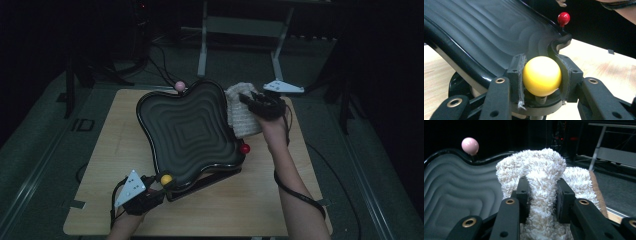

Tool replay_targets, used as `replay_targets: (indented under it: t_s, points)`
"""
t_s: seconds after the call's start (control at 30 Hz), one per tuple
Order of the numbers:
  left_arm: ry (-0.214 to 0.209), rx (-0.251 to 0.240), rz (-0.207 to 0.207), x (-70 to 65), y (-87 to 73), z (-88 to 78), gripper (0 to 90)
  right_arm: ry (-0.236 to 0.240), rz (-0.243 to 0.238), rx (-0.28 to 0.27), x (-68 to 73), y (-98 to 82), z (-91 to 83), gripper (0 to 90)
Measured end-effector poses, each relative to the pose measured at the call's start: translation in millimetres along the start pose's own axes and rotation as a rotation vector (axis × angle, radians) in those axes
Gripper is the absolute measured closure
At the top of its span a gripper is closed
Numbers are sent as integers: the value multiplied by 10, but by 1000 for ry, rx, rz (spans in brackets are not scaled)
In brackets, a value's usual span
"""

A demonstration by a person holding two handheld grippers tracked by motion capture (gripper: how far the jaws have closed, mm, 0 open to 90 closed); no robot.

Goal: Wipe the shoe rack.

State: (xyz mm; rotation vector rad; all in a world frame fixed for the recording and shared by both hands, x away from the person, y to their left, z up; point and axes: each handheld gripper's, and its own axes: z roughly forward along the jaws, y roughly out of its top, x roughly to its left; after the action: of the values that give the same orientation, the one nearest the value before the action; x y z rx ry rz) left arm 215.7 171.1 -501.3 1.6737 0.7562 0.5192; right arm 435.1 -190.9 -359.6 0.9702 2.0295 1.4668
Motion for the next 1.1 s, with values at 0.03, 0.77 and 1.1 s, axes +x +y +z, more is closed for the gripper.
replay_targets:
  t_s: [0.03,0.77,1.1]
  points:
    - [2,1,1,-1,0,-1,598,1,5,6,14,33,54,697]
    - [3,-10,-2,-5,-11,2,598,-53,-62,149,168,210,895,678]
    - [3,-10,-1,-2,-10,3,599,-56,-52,181,111,27,808,671]
